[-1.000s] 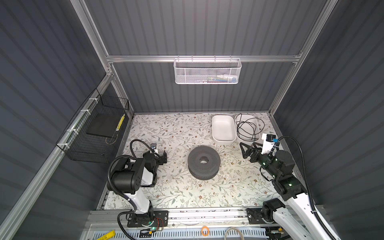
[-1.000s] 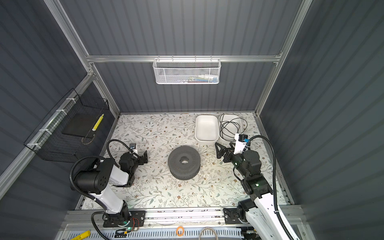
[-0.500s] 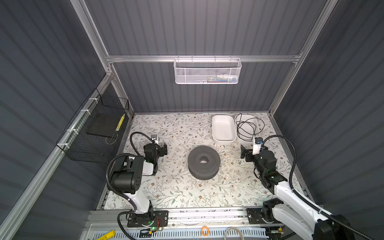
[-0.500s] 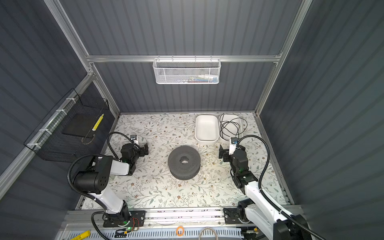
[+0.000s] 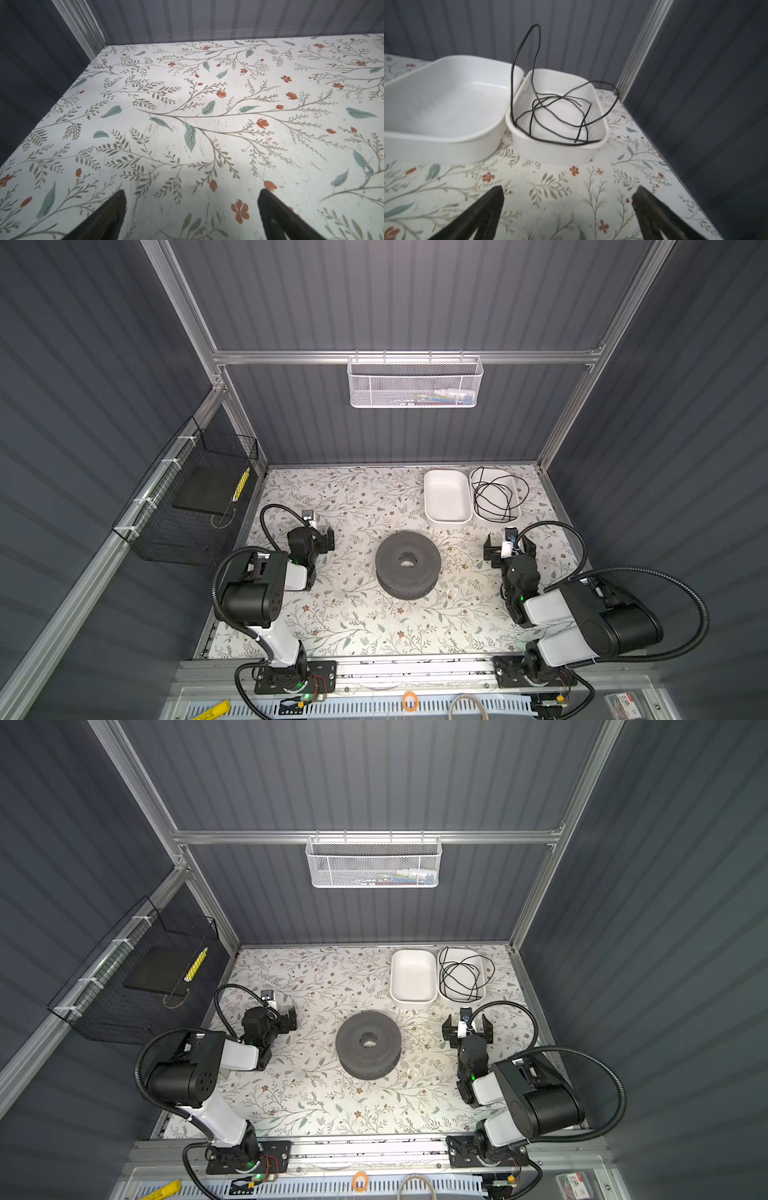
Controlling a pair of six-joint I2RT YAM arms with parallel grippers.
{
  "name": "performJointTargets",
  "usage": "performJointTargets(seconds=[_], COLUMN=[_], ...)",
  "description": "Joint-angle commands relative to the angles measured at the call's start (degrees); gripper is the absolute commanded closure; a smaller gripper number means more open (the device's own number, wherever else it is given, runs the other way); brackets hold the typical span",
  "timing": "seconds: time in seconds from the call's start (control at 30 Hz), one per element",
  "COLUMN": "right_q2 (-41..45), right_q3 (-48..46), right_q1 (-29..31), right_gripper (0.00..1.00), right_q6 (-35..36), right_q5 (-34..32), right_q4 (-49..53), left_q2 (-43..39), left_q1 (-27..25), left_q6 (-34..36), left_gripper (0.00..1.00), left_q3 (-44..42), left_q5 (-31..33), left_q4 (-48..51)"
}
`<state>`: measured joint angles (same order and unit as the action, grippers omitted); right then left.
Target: Wrap the cables
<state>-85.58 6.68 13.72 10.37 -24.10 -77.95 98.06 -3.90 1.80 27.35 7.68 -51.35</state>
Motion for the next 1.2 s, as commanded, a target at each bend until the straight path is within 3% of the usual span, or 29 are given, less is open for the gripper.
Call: performJointTargets(seconds=[0.0,0.17,0.27,0.53,0.7,0.77,0.83,1.03,1.1,1.17], right_q2=[-0.6,-1.0,1.9,4.5,4.8,4.5,1.4,2.8,1.5,2.5], right_q3=[0.9,2.0,3.5,16.0,15.1,13.0,8.2,11.9,11.1,11.6], right_q1=[-0.4,-1.6,-3.9,-14.2,-14.7,-15.7,-16.0,-16.4,-16.4,-16.4], right_gripper=[0.01,0.01,0.01,0.01,0.01,0.01,0.01,0.01,0.01,0.01], right_q6=[-0.6,-2.6,-6.3,-16.2,-16.3,-15.1,-13.2,-15.6,-15.3,-15.4], right_q5=[-4.6,-8.1,-7.9,7.4,9.0,16.0,20.2,16.3,16.2,16.2], right_q4=[-6.9,-6.4,1.1,31.6,30.3,27.9,13.4,23.6,19.7,22.5], left_q2=[0.4,0.4,0.4,0.3,0.4,0.3,0.3,0.4,0.3,0.4], left_q1=[0.3,0.2,0.3,0.3,0.3,0.3,0.3,0.3,0.3,0.3], left_q6=[-0.4,-0.5,-0.4,-0.4,-0.5,-0.5,-0.5,-0.5,-0.5,-0.5], left_gripper=[0.01,0.0,0.01,0.01,0.01,0.01,0.01,0.01,0.0,0.01], left_q3=[0.1,0.1,0.1,0.1,0.2,0.1,0.1,0.2,0.1,0.2], left_q5=[0.6,0.6,0.5,0.6,0.5,0.6,0.6,0.5,0.5,0.5], left_q4=[-0.2,-0.2,-0.2,-0.2,-0.2,-0.2,-0.2,-0.2,-0.2,-0.2])
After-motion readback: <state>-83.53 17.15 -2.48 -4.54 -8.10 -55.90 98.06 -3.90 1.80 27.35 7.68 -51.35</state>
